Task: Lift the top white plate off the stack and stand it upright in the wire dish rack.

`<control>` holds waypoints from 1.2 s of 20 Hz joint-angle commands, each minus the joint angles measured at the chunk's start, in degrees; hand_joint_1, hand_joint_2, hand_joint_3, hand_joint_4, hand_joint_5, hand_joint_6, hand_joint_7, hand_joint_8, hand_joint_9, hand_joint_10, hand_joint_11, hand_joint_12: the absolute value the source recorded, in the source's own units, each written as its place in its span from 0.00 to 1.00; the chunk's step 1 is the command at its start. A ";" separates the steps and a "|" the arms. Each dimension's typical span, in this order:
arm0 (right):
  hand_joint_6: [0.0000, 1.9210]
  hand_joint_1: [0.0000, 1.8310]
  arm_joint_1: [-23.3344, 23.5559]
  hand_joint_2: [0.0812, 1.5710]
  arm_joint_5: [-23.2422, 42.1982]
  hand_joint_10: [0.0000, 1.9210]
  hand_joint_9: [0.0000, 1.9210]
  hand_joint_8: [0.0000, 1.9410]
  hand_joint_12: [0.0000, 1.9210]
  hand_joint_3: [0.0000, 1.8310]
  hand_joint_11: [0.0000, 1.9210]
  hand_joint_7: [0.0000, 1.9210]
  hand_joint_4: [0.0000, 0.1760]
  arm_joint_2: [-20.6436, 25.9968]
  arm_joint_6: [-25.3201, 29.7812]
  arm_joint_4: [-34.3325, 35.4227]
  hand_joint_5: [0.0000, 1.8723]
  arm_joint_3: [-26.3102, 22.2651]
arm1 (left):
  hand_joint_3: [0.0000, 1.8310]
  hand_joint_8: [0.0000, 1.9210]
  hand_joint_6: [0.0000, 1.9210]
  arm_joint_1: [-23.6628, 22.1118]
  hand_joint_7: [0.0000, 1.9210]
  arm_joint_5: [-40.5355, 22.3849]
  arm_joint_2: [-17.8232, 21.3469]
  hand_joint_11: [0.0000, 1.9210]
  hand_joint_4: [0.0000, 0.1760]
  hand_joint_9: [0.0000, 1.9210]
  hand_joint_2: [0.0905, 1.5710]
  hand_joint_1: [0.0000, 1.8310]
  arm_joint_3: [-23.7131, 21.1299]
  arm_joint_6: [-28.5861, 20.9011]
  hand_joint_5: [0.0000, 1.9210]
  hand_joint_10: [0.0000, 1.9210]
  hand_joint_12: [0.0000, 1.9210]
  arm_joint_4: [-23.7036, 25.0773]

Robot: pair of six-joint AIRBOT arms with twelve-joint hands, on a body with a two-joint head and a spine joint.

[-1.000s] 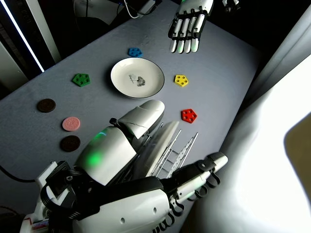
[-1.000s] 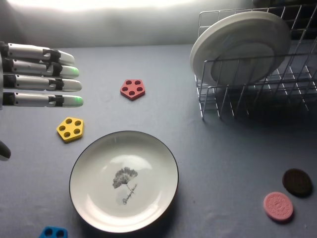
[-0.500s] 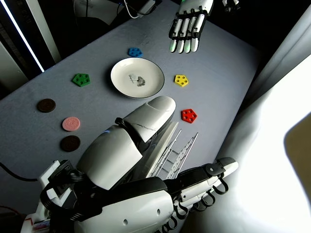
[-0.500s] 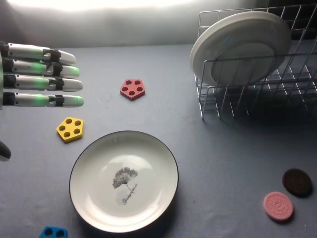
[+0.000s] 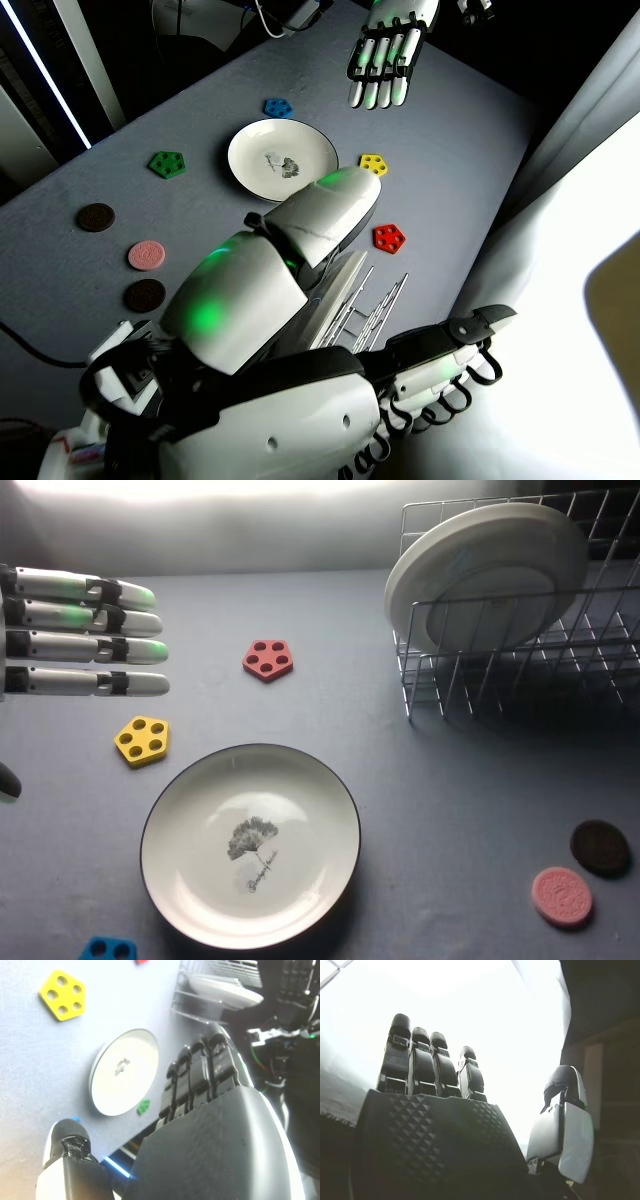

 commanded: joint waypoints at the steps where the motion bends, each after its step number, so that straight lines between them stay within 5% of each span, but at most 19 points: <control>1: 0.00 0.11 0.96 0.57 3.04 0.00 0.00 0.00 0.11 0.00 0.00 0.01 1.00 0.85 -0.20 5.22 0.02 -0.06 | 0.00 0.00 0.00 -1.12 0.03 -3.97 0.61 0.00 0.00 0.04 0.59 0.14 -0.18 0.46 0.01 0.00 0.13 -5.03; 8: 0.00 0.13 0.96 0.57 4.93 0.00 0.00 0.00 0.08 0.00 0.01 0.01 1.00 0.87 -8.08 5.48 0.03 -1.43 | 0.00 0.00 0.00 -1.09 0.04 -3.94 0.59 0.00 0.00 0.05 0.58 0.16 -0.30 0.50 0.01 0.00 0.15 -4.87; 24: 0.00 0.13 0.20 0.58 16.37 0.00 0.01 0.00 0.07 0.00 0.02 0.02 1.00 0.90 -38.60 5.65 0.04 -3.44 | 0.00 0.00 0.00 -0.98 0.03 -4.17 0.58 0.00 0.00 0.04 0.59 0.15 0.34 0.47 0.00 0.00 0.16 -4.85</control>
